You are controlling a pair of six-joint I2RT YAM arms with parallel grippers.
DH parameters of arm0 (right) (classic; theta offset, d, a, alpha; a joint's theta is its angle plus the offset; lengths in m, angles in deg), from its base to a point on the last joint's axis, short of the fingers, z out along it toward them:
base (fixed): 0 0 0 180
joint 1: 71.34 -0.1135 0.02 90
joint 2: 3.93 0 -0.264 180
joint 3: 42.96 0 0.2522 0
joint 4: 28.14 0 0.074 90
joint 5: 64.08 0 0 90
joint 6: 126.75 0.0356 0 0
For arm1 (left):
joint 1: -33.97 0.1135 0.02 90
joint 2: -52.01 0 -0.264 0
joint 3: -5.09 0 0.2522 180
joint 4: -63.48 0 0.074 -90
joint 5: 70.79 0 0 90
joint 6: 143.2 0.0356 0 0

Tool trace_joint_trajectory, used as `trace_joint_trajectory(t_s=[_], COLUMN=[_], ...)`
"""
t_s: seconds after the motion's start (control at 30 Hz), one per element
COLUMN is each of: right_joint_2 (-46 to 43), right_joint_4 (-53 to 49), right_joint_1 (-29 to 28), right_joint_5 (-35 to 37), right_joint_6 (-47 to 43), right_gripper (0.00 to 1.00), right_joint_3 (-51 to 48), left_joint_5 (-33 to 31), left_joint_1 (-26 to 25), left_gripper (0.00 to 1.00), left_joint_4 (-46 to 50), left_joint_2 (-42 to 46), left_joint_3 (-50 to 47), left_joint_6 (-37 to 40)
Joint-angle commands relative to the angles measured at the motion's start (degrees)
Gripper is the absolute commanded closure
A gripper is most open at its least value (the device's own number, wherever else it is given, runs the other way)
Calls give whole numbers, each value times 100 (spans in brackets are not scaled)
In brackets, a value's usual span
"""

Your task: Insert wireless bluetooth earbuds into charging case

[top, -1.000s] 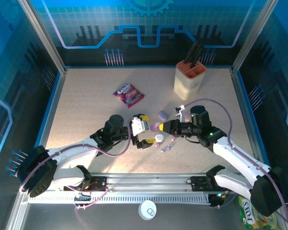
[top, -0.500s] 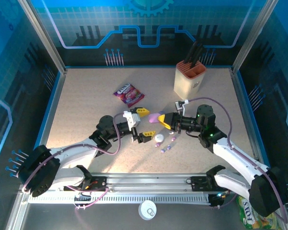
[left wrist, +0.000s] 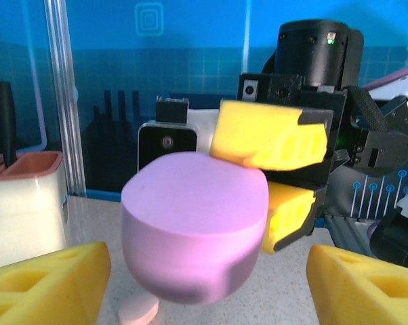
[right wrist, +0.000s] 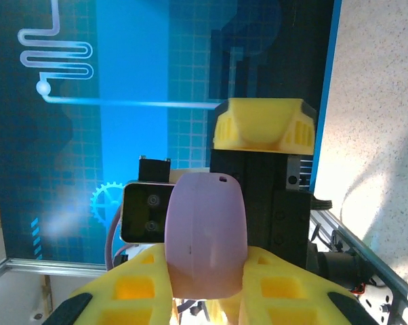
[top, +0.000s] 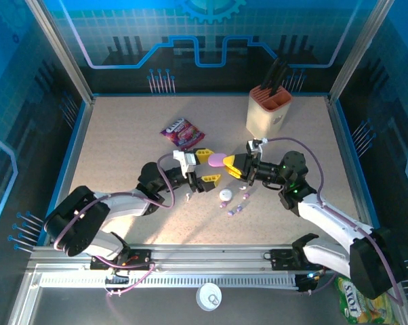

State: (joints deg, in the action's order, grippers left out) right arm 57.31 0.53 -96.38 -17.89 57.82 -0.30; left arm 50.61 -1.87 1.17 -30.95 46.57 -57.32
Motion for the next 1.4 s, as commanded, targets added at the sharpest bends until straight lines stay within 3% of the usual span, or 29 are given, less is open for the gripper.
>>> trace_joint_trajectory(t_s=[0.0, 0.27, 0.5, 0.83, 0.9, 1.07, 1.17, 1.37], right_joint_2=[-146, -164, -155, -223, -265, -576, -902, -1410], right_joint_4=[421, 581, 567, 273, 153, -660, -1648, -3477], right_joint_1=[96, 118, 124, 131, 150, 272, 504, 1039], right_joint_5=[-17, -39, -82, -94, -105, -7, 58, 192], right_joint_6=[240, 378, 396, 301, 230, -429, -1187, -3090], right_gripper=[85, 85, 85, 85, 78, 44, 33, 29], right_joint_3=[-93, -106, -131, -123, -72, 105, 226, 515], left_joint_5=[189, 506, 551, 613, 609, 532, 351, 102], left_joint_1=[27, 9, 2, -27, -31, -19, -15, -29], left_gripper=[29, 45, 48, 62, 63, 63, 62, 60], left_joint_4=[-427, -428, -424, -425, -417, -302, 490, 1678], left_joint_2=[-47, -181, -195, -184, -196, -157, 95, 588], left_joint_3=[189, 369, 418, 413, 409, 393, 446, 379], left_joint_6=[49, 26, 102, 105, 113, 98, 160, 375])
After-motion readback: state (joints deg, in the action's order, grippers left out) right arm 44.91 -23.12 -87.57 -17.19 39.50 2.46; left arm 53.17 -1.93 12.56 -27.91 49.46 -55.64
